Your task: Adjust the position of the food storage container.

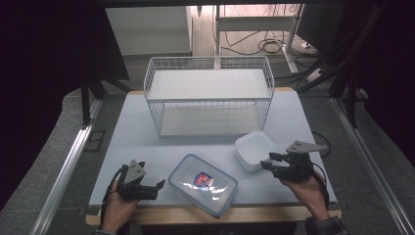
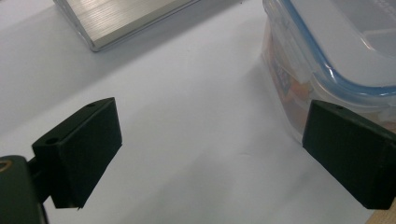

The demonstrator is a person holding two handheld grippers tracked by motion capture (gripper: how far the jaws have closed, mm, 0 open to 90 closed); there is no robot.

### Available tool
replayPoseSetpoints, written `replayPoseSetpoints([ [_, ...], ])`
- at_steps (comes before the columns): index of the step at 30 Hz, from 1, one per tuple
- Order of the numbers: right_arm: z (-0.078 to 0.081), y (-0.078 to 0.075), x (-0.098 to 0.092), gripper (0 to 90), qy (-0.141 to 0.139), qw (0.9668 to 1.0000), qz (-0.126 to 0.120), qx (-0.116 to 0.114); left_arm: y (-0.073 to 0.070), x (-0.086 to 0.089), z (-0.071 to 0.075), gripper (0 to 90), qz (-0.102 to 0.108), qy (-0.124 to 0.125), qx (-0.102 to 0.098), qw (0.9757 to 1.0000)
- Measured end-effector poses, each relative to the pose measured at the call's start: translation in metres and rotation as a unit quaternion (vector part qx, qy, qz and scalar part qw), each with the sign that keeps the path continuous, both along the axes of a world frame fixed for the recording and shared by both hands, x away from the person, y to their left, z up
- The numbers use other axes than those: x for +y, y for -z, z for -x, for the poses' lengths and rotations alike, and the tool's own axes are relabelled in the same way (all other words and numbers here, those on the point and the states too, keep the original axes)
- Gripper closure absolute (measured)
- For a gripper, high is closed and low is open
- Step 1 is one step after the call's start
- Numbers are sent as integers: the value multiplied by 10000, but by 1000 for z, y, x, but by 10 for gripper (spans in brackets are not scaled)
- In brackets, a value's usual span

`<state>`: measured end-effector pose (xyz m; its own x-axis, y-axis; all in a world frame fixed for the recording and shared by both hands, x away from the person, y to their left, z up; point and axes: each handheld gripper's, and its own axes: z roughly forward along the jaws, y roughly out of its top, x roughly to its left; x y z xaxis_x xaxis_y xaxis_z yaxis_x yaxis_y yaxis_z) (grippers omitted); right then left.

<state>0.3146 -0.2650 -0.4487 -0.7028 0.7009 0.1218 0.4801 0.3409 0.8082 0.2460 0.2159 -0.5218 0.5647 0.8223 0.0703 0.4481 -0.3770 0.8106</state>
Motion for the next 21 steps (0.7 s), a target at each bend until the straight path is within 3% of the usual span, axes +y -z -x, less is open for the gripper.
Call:
replayPoseSetpoints([
  [3, -9, 1, 5, 547, 11, 9999, 86, 112, 0, -2, 0, 43, -16, 8, -22, 10000],
  [6, -20, 3, 10, 566, 26, 9995, -9, 299, 0, -1, 0, 43, -34, -3, -23, 10000],
  [10, -26, 4, 15, 609, 59, 9997, 11, 252, 0, -1, 0, 44, -35, -13, -44, 10000],
  [17, -44, 3, 34, 877, -76, 9990, 421, 130, 0, -2, 0, 43, -46, -4, -27, 10000],
  [21, -51, 5, 39, 899, 37, 9990, 406, 154, 1, -2, 0, 45, -53, 7, 2, 10000],
])
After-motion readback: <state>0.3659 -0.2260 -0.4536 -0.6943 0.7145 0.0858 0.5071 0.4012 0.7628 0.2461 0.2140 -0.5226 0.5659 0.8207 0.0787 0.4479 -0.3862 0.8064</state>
